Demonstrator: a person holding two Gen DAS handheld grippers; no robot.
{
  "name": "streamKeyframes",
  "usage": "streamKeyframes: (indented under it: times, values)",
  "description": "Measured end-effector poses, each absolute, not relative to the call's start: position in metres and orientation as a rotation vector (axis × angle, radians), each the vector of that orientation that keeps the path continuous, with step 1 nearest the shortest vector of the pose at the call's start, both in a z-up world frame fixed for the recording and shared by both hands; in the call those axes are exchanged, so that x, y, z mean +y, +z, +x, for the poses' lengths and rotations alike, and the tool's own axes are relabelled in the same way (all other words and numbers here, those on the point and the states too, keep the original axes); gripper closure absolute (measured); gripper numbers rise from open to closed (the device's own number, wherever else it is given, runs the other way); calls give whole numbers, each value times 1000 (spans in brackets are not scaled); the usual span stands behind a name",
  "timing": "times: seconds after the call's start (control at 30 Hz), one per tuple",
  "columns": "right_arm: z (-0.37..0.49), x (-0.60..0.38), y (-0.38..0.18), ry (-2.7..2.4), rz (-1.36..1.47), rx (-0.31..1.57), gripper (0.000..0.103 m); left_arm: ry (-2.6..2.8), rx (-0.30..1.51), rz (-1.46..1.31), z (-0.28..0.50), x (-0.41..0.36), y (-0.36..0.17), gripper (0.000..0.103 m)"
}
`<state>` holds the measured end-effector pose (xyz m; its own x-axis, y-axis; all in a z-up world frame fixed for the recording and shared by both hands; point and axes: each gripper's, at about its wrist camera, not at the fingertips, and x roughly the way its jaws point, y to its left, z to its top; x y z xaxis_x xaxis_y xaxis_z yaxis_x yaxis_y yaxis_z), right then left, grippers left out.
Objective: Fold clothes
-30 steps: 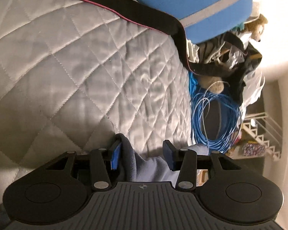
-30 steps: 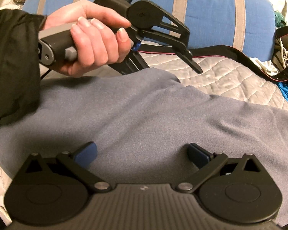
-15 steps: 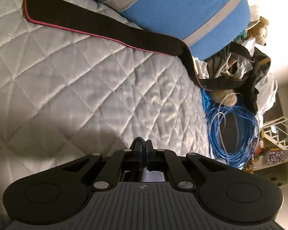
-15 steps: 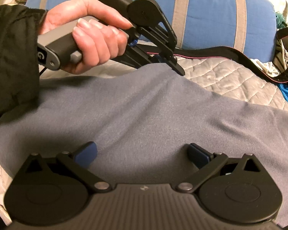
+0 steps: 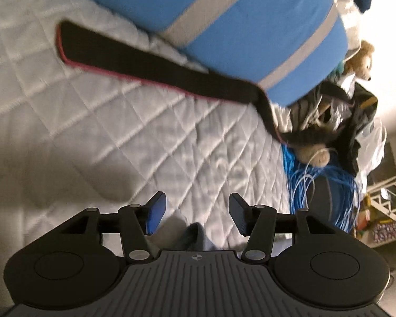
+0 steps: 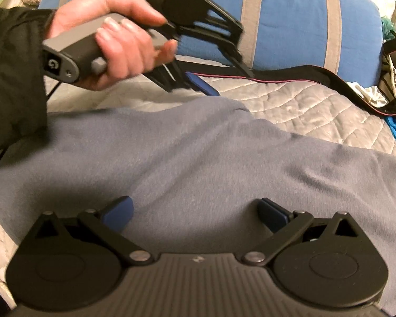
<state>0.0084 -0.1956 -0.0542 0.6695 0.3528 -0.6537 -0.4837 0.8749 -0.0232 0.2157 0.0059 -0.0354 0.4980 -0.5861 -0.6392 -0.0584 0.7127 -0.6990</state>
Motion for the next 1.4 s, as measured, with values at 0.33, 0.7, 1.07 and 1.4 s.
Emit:
streamKeyframes:
  times: [0.33, 0.7, 1.07, 1.4]
  values:
    - [42, -226, -40, 326, -146, 586, 40, -313, 928, -609, 165, 23, -6, 52]
    - [105, -247, -47, 91, -42, 696, 68, -272, 882, -578, 97, 75, 17, 52]
    - [55, -199, -8, 283, -73, 591, 12, -163, 893, -436, 22, 92, 37, 51]
    - [13, -149, 12, 460, -188, 568, 0, 12, 818, -351, -26, 144, 72, 51]
